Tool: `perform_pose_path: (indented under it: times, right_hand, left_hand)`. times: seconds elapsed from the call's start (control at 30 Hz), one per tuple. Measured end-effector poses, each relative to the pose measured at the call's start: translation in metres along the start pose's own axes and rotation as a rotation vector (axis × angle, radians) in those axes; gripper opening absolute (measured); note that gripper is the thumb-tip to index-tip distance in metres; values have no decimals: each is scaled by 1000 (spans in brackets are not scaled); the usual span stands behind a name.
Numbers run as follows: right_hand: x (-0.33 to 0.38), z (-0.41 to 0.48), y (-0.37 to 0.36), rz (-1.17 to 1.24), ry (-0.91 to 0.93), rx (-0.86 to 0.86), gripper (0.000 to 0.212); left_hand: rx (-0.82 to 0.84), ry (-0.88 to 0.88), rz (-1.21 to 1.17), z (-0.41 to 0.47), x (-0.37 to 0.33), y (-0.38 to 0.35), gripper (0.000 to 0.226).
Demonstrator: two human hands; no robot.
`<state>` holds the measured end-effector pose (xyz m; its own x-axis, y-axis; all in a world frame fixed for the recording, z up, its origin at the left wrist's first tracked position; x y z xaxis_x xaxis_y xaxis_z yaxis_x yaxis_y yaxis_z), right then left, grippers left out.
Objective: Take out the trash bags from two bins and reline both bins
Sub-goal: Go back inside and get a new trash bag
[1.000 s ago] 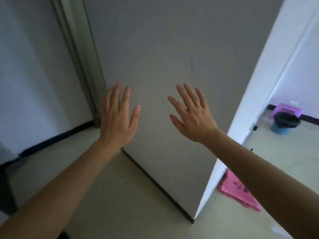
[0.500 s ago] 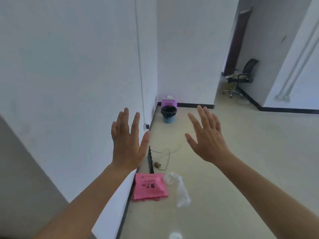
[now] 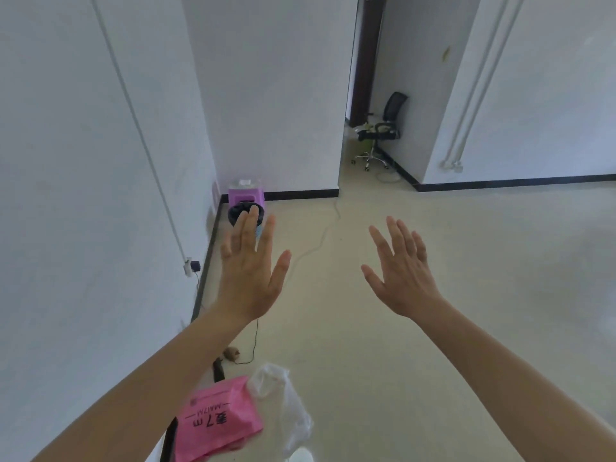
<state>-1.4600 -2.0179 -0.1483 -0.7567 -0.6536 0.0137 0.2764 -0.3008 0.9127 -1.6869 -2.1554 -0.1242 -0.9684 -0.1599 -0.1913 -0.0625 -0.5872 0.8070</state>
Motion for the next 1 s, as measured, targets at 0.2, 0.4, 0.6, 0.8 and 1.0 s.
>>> perform_pose_path:
  times: [0.2, 0.4, 0.6, 0.8, 1.0]
  right_hand:
    - [-98, 92, 2, -12, -114, -91, 73]
    - [-220, 148, -55, -34, -191, -74, 72]
    - [-331, 241, -141, 11, -189, 55, 73]
    - [-382, 387, -179, 100, -100, 52, 72]
    - [-388, 505, -258, 100, 22, 123, 73]
  left_hand:
    - [34, -107, -56, 146, -32, -78, 66]
    - [83, -187, -67, 248, -85, -200, 64]
    - [211, -128, 36, 342, -110, -323, 67]
    - [194, -19, 86, 451, -102, -367, 66]
    - [227, 47, 134, 528, -39, -441, 67]
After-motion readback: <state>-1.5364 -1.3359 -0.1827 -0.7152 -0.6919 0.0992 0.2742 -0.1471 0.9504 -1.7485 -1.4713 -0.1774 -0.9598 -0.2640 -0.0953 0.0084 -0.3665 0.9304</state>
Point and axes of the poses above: each hand's wrist, its own z-axis towards the middle knuckle, its own y-axis out of the back of the hand, x = y × z, the point moved 6 cm from there along z, towards the middle knuckle, and after that the axes turned 2 degrees about z, right-handed, at the moved point
